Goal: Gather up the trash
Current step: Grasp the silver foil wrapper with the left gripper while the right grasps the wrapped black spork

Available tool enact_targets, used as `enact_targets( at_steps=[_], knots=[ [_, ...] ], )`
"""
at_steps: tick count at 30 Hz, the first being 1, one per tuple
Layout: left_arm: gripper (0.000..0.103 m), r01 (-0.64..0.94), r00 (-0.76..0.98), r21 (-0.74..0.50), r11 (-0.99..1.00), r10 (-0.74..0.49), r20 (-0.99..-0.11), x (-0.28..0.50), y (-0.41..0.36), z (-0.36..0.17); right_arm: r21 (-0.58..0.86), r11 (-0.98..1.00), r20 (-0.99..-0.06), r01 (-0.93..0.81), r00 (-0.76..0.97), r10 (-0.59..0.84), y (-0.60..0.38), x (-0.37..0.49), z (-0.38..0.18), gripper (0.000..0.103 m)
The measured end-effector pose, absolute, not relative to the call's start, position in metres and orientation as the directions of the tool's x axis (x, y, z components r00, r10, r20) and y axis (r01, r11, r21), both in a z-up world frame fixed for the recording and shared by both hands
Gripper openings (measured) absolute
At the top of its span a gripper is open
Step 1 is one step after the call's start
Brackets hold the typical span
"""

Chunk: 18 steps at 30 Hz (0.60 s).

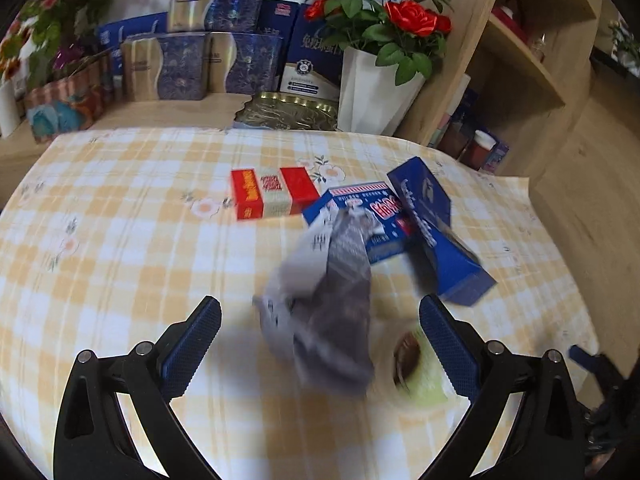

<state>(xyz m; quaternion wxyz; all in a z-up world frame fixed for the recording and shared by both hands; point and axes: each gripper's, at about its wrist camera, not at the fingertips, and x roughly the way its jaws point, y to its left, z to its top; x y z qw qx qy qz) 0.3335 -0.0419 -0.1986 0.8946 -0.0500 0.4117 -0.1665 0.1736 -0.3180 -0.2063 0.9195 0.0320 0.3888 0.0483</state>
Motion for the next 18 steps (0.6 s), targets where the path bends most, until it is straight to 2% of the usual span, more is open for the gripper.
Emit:
enact_targets(
  at_steps=[5,9,10,11,12,13,14,15,16,18],
  knots=[
    [0.097,0.282,0.576,-0.188,0.941,-0.323,-0.751,0.358,-0.055,-0.212,0.053,0.995,-0.706,-0.083,0.701,0.096,-0.321,0.186,-0.203,0.097],
    [0.097,0.274,0.557,-0.178,0.945,-0.307,-0.772,0.367,-0.059,-0.222,0.076,0.992,-0.718,-0.096,0.686,0.122,-0.329,0.203,-0.200,0.097],
    [0.093,0.272,0.553,-0.182,0.945,-0.309,-0.774,0.369,-0.059,-0.224,0.089,0.991,-0.726,-0.096,0.675,0.130,-0.333,0.212,-0.199,0.097],
    [0.070,0.277,0.549,-0.184,0.943,-0.313,-0.775,0.369,-0.059,-0.226,0.096,0.991,-0.725,-0.091,0.676,0.132,-0.338,0.220,-0.198,0.097],
    [0.058,0.282,0.540,-0.175,0.943,-0.306,-0.784,0.369,-0.059,-0.227,0.093,0.992,-0.721,-0.089,0.680,0.129,-0.341,0.226,-0.196,0.097],
    [0.055,0.283,0.540,-0.162,0.945,-0.297,-0.788,0.369,-0.059,-0.228,0.082,0.992,-0.716,-0.091,0.688,0.122,-0.344,0.236,-0.194,0.097],
    [0.045,0.293,0.547,-0.169,0.941,-0.310,-0.778,0.367,-0.058,-0.226,0.066,0.993,-0.710,-0.101,0.694,0.118,-0.346,0.244,-0.192,0.097],
    [0.042,0.301,0.562,-0.165,0.939,-0.315,-0.765,0.363,-0.057,-0.223,0.047,0.993,-0.707,-0.112,0.699,0.112,-0.348,0.253,-0.190,0.097],
    [0.014,0.308,0.567,-0.163,0.937,-0.319,-0.759,0.361,-0.055,-0.220,0.023,0.991,-0.705,-0.129,0.700,0.108,-0.348,0.265,-0.190,0.092],
    [0.010,0.320,0.575,-0.166,0.933,-0.330,-0.749,0.358,-0.054,-0.211,0.017,0.982,-0.726,-0.187,0.673,0.141,-0.347,0.291,-0.195,0.086]
  ],
)
